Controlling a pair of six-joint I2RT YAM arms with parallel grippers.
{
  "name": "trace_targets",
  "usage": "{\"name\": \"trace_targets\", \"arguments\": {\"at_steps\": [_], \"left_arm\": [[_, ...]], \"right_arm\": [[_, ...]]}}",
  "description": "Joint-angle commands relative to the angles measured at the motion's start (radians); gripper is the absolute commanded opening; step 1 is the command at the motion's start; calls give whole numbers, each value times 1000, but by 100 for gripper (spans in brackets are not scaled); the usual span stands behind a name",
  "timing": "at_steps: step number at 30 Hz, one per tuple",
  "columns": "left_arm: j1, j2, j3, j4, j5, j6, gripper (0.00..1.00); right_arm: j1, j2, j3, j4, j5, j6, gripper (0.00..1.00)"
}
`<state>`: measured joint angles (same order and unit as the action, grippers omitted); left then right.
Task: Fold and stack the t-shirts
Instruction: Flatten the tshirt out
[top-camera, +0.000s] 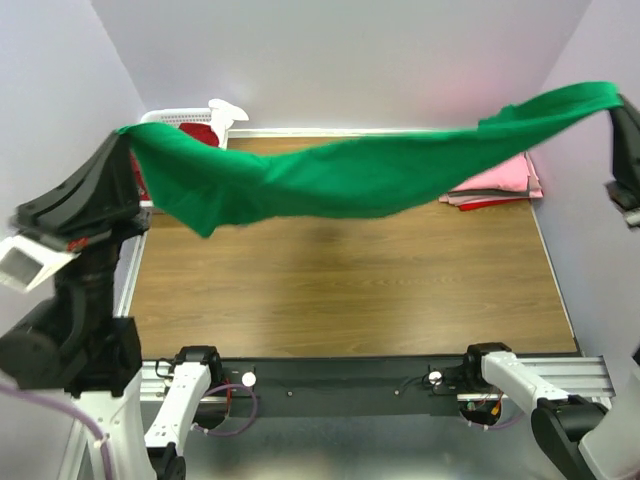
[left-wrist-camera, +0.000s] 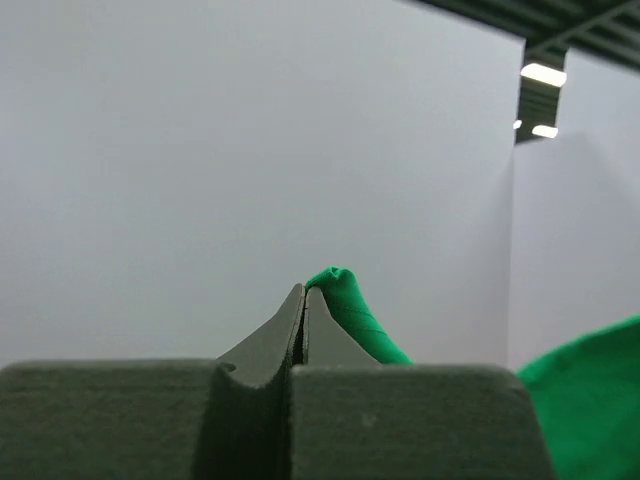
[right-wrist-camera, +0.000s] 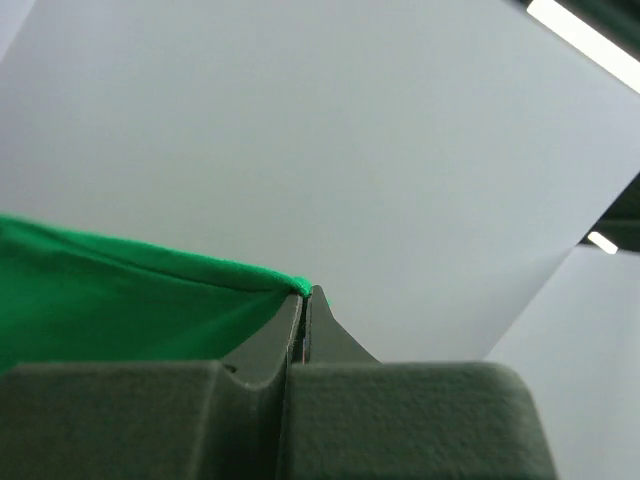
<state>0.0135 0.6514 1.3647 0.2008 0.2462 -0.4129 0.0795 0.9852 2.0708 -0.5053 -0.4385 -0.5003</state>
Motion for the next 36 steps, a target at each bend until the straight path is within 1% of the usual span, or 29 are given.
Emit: {"name": "trace_targets", "arguments": {"at_steps": [1, 2, 6, 9, 11, 14, 15, 18, 19, 21, 22, 24, 25, 26, 27, 29, 30, 31, 32, 34, 35, 36], "left_arm": [[5, 10, 137, -49, -45, -29, 0], [5, 16, 195, -58, -45, -26, 0], [5, 39, 296, -92, -45, -17, 0], [0, 45, 309, -98, -50, -6, 0], [-6, 47, 277, -97, -55, -3, 0], [-9, 42, 183, -72, -51, 0, 0], [-9, 40, 119, -51, -51, 0, 0], [-10, 44, 18, -11, -51, 6, 0], [-9, 50, -52, 20, -53, 16, 0], [-10, 80, -133, 52, -61, 25, 0], [-10, 96, -215, 96, -65, 34, 0], [-10, 154, -298, 149, -77, 40, 0], [-10, 181, -375, 208, -78, 42, 0], [-12, 212, -406, 238, -81, 46, 0], [-10, 287, -452, 290, -78, 48, 0], [-10, 379, -476, 339, -59, 39, 0], [-10, 481, -477, 357, -47, 39, 0], [-10, 532, -464, 382, -30, 39, 0], [-10, 635, -448, 382, -21, 57, 0], [-10, 717, -392, 370, -15, 69, 0], [-9, 781, -354, 364, -12, 86, 0], [-9, 810, -334, 335, -13, 92, 0]], "right_arm": [[-1, 30, 100, -58, 29, 45, 1], [-1, 33, 118, -56, 38, 46, 1], [-1, 29, 147, -58, 61, 37, 0], [-3, 24, 118, -58, 72, 28, 0], [-1, 15, 91, -56, 73, 19, 0], [-3, -5, -18, -56, 75, -1, 0], [-1, -10, -88, -55, 75, -9, 1], [-1, -25, -216, -52, 64, -35, 0], [-1, -28, -312, -50, 55, -44, 0], [-1, -29, -414, -36, 17, -70, 0], [-3, -28, -508, -29, -3, -89, 1], [-3, -8, -618, -9, -55, -133, 0], [-1, 9, -659, -3, -68, -147, 0], [-1, 27, -740, 7, -81, -161, 0], [-1, 80, -771, 13, -94, -194, 0], [-1, 151, -831, 28, -83, -224, 0], [-3, 199, -848, 39, -77, -234, 0], [-3, 275, -865, 59, -69, -234, 0], [-1, 315, -903, 135, -48, -221, 0], [-3, 378, -929, 224, -26, -199, 0], [-3, 456, -920, 290, 1, -170, 0], [-3, 495, -907, 304, 15, -162, 0]]}}
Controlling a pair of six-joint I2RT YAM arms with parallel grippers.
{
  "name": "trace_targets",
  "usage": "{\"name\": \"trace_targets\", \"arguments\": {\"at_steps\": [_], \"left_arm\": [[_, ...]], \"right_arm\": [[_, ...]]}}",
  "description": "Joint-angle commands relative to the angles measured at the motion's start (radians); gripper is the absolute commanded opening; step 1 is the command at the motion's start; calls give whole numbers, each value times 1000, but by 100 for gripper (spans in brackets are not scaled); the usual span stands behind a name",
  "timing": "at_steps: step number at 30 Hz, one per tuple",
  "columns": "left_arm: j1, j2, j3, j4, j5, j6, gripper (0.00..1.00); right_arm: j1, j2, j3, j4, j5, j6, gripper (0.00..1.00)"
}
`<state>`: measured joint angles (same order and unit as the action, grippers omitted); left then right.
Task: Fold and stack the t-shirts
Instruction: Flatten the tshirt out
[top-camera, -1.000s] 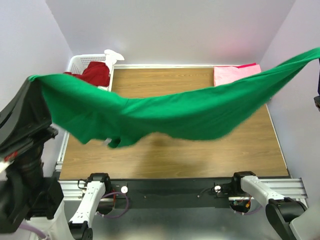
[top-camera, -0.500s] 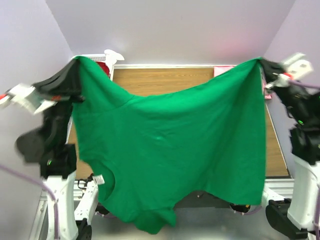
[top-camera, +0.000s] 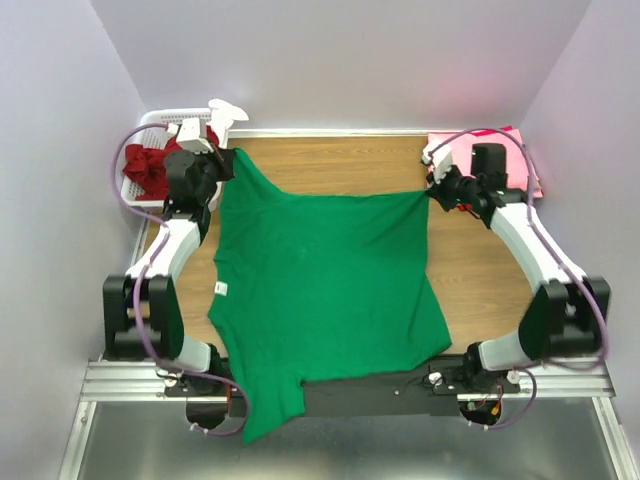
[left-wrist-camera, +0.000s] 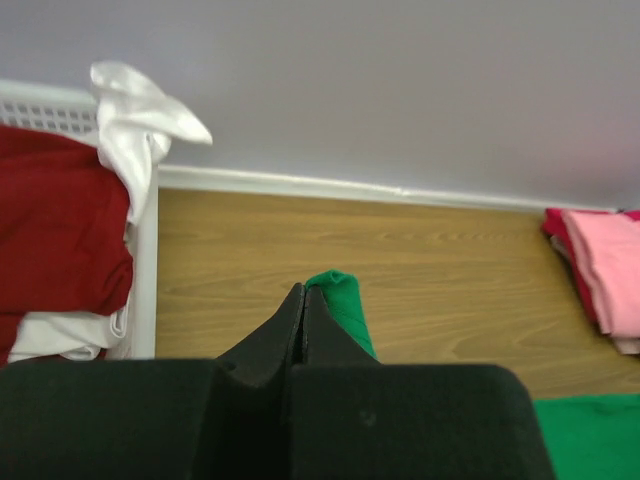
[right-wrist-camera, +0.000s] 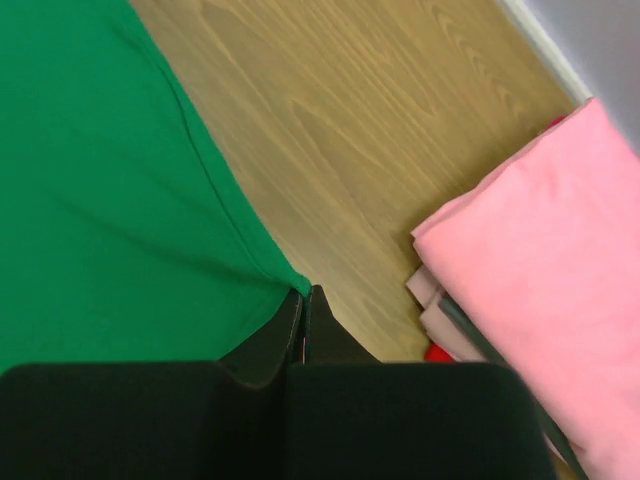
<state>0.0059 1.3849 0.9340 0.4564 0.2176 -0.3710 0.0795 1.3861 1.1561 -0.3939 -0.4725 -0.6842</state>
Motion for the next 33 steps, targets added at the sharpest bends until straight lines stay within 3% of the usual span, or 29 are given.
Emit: {"name": "trace_targets", "arguments": {"at_steps": [1, 6, 13, 23, 33], "left_arm": [[-3, 101, 120, 62, 17, 59, 0], [-3, 252, 229, -33, 11, 106, 0], [-1, 327, 315, -99, 11, 173, 0], [-1, 333, 316, -114, 39, 244, 0], [0, 283, 299, -130, -30, 284, 0]], "right_arm": [[-3, 138, 26, 208, 60, 25, 0], [-4, 330, 106, 247, 130, 44, 0], [-6, 416, 195, 270, 155, 92, 0], [-21, 354, 143, 285, 130, 124, 0], [-21, 317, 50, 283, -29, 137, 0]]}}
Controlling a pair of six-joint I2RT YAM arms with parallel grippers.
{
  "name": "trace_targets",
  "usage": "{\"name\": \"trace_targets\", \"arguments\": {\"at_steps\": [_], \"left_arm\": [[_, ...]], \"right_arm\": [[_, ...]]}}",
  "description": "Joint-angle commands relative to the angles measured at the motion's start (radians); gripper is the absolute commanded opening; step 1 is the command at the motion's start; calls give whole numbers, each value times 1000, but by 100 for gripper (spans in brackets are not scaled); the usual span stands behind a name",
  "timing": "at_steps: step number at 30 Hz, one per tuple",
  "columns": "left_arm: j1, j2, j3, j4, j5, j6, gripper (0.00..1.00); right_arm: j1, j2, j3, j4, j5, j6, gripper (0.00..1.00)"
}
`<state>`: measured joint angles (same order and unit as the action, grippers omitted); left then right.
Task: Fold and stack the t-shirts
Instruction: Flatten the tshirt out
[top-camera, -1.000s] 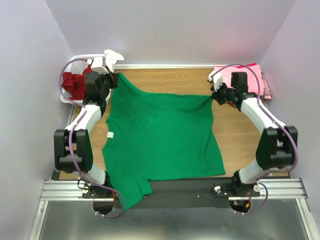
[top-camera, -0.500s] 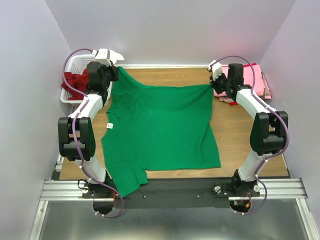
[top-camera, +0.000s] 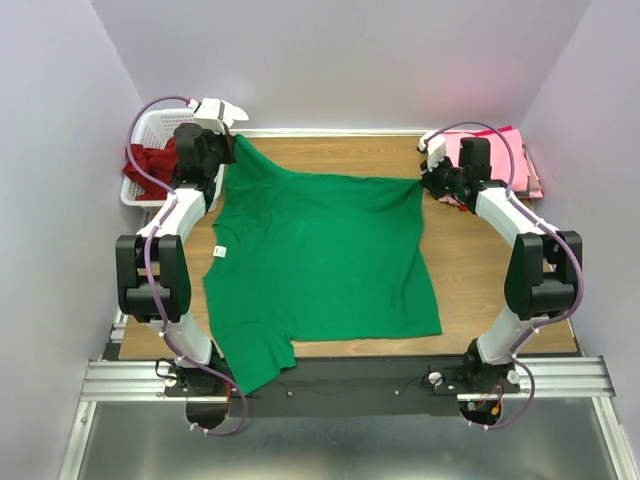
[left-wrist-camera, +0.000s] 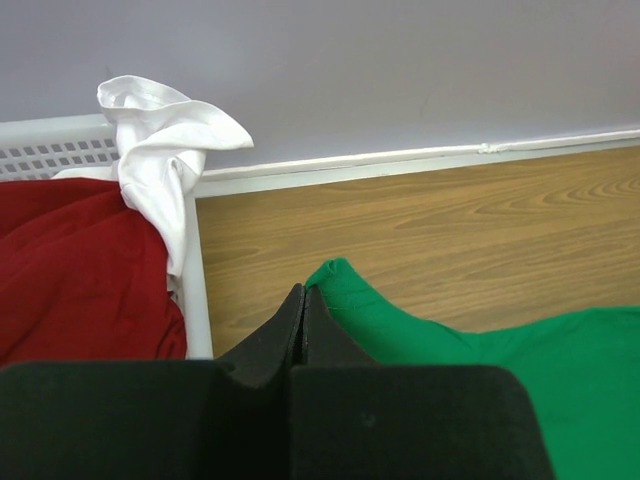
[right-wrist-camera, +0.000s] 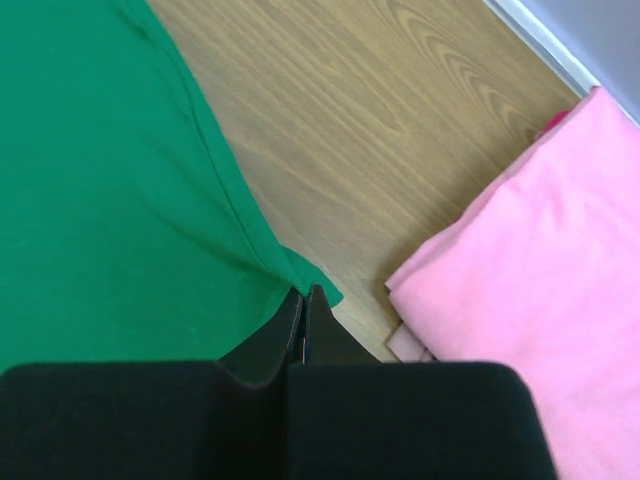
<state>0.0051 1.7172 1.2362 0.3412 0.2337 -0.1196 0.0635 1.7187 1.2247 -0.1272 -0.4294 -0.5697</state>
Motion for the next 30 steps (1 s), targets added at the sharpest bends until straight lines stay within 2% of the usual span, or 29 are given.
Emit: {"name": "trace_targets", "arguments": {"at_steps": [1, 9, 14, 19, 25, 30], "left_arm": [[1, -50, 3, -21, -51, 34, 0], [4, -60, 14, -33, -31, 38, 0], [3, -151, -26, -11, 38, 37, 0], [3, -368, -115, 16, 96, 5, 0], [3, -701, -143, 16, 112, -75, 0], [-1, -936, -55, 25, 90, -187, 0]], "right_arm": [[-5, -13, -16, 17, -78, 27, 0], [-5, 21, 47, 18, -49, 82, 0], [-5, -103, 29, 11, 12, 67, 0], [-5, -359, 18, -55, 29, 25, 0], [-5, -520, 261, -372, -8, 16, 0], [-4, -635, 513, -474, -2, 33, 1]]}}
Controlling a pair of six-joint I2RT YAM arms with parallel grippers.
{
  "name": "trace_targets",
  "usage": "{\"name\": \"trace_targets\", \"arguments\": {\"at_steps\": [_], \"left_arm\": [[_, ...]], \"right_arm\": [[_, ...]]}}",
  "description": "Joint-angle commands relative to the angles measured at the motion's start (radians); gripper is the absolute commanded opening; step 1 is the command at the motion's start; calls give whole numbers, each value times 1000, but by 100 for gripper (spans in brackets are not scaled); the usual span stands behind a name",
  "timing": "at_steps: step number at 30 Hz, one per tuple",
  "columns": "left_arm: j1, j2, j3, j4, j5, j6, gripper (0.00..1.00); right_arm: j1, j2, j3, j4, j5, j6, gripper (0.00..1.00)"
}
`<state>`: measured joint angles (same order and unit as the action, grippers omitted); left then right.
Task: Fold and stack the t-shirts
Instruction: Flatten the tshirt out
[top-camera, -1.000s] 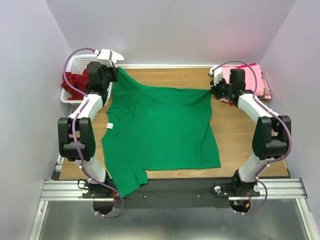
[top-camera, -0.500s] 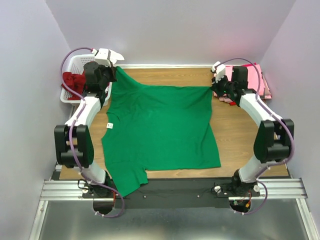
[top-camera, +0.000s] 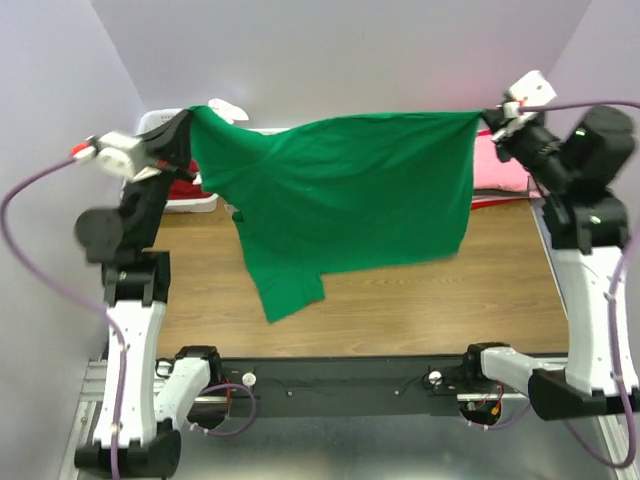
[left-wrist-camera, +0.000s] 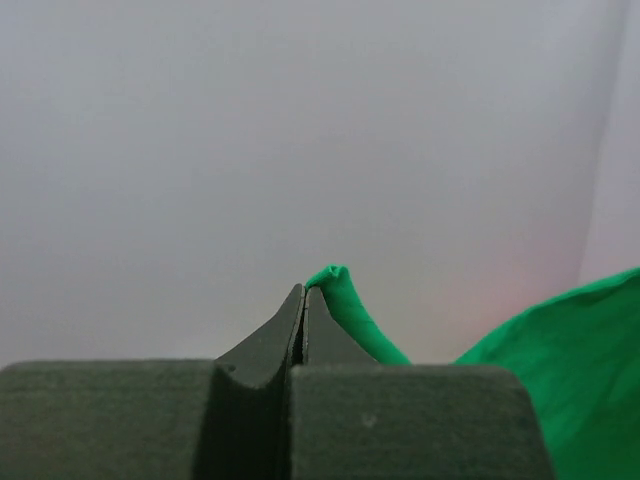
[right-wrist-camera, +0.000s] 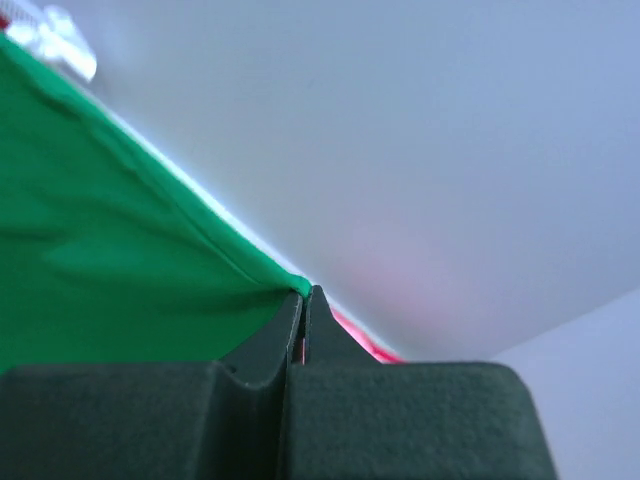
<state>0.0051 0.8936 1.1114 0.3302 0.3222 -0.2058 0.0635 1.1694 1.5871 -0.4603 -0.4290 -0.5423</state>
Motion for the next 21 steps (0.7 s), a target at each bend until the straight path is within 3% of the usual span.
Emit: {"name": "trace_targets", "arguments": {"at_steps": [1, 12, 17, 21], "left_arm": [[1, -136, 89, 38, -9, -118, 0], [1, -193, 393, 35, 14, -222, 0], [-2, -186, 441, 18, 8, -216, 0], [-2, -180, 378, 13, -20, -201, 0]], "right_arm": [[-5, -105, 187, -150, 7, 10, 0], [-4, -171, 565, -166, 165, 2, 0], [-5, -169, 568, -161, 220, -27, 0], [-5, -174, 481, -156, 236, -42, 0]]}}
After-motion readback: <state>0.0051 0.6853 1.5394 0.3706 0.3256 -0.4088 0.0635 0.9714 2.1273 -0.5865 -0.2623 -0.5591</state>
